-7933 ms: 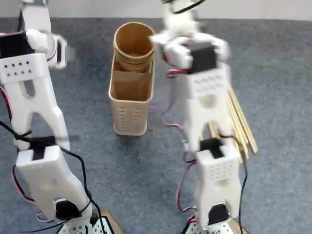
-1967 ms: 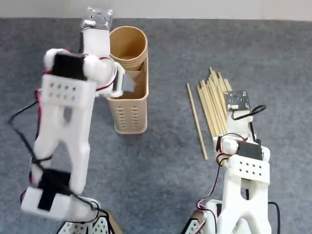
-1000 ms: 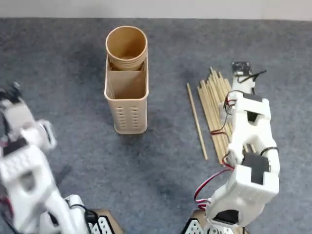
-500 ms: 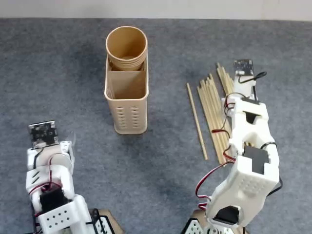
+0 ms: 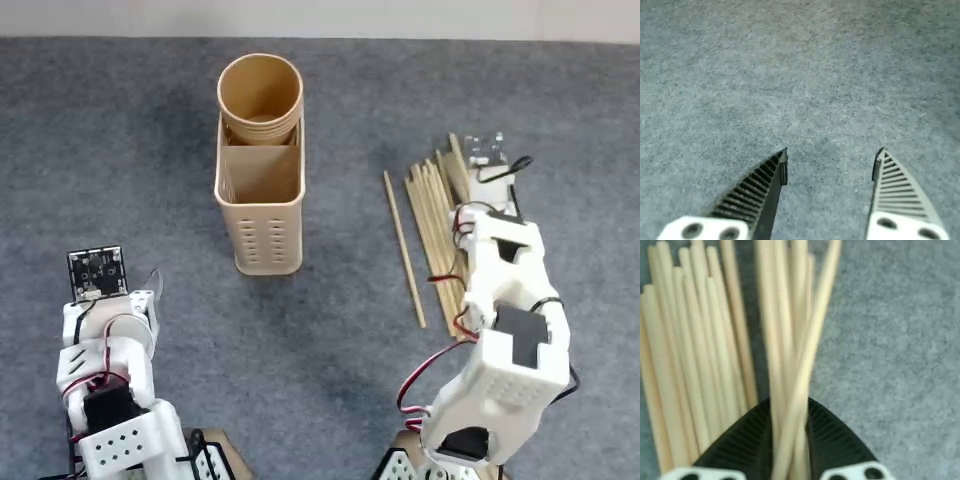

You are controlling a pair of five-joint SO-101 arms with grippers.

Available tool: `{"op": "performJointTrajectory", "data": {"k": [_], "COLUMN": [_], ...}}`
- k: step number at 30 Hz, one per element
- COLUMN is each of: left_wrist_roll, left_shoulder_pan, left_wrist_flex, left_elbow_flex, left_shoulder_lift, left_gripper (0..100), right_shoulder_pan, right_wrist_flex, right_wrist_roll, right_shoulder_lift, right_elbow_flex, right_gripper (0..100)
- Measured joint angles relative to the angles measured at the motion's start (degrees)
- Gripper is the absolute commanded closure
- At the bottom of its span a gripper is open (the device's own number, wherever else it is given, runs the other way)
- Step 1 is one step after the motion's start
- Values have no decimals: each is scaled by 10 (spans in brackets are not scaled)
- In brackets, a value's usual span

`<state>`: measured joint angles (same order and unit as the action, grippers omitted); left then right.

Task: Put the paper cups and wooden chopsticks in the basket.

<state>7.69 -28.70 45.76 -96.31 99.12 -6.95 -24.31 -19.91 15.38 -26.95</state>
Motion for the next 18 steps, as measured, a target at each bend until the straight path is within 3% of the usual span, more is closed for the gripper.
{"op": "performJointTrajectory", "data": {"k": [4,10,15,18], "left_wrist_roll": [0,0,0,0], "left_shoulder_pan": [0,0,0,2], "left_wrist_flex": [0,0,0,0], "left_elbow_flex": [0,0,0,0], "left_shoulder_lift": [0,0,0,0], "left_gripper": [723,723,723,723], "right_shoulder_pan": [33,81,82,84], "right_wrist_flex": [-20,-71,-76,-97], "right_wrist_roll": [-3,-4,-4,47], "right_shoulder_lift": [-40,-93,-102,-132], "right_elbow_flex": [-26,-38,-43,-63], "right_gripper": [970,848,839,836]}}
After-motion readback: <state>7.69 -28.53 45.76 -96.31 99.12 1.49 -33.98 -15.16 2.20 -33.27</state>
